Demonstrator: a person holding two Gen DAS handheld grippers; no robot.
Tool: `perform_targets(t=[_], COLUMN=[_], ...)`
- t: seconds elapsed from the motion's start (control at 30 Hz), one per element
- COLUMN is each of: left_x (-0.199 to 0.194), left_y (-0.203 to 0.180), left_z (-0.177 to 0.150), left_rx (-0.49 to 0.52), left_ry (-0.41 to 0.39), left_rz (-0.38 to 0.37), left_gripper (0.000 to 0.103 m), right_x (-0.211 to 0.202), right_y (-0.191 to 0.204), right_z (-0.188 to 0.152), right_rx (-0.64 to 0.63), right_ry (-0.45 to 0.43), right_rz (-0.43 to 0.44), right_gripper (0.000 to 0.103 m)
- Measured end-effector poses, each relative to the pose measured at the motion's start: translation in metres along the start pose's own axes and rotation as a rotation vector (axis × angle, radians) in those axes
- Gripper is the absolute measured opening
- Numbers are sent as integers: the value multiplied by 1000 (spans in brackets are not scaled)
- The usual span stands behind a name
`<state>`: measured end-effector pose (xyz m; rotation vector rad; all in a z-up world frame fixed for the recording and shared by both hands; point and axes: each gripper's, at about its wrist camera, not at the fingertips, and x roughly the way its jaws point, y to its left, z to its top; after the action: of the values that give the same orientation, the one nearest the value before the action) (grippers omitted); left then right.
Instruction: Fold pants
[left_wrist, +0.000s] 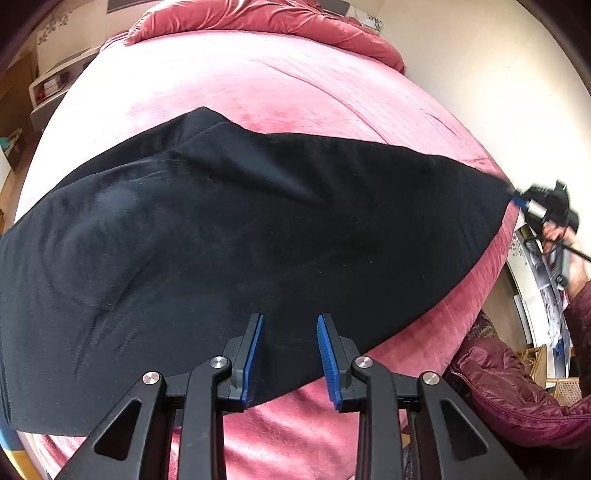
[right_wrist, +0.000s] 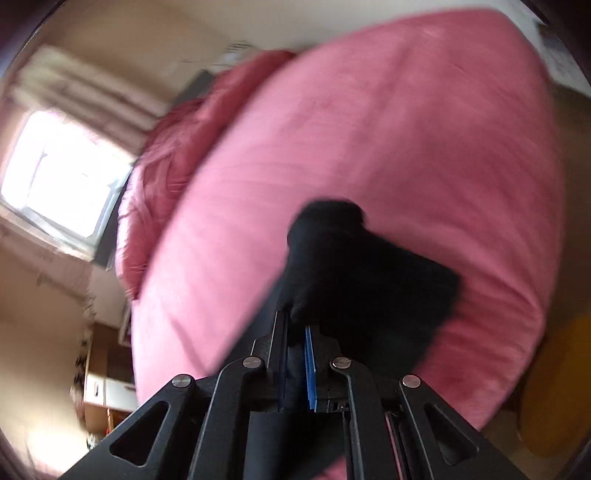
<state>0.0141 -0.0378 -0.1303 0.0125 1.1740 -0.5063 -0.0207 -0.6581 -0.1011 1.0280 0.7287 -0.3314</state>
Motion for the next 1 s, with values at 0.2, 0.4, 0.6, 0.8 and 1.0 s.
perform_targets(t=[0.2, 0.4, 0.6, 0.8, 1.0], left_x=[4, 14, 22, 22, 24], left_y=[-8, -18, -19, -1, 8], left_z=[9, 15, 18, 19, 20], left_rx=[15, 26, 16, -26, -48], left_ry=[23, 44, 54, 48, 35], left_rz=[20, 24, 21, 9, 23], left_gripper=[30, 30, 30, 30, 30], right_x=[21, 21, 22, -3, 11], right_y=[-62, -65, -41, -51, -63], right_z=[-12, 11, 32, 22, 20], right_rx=[132, 151, 70, -3, 7], right_ry=[37, -12, -20, -27, 18], right_rz=[2, 31, -88, -198, -249], right_gripper=[15, 41, 8, 8, 13])
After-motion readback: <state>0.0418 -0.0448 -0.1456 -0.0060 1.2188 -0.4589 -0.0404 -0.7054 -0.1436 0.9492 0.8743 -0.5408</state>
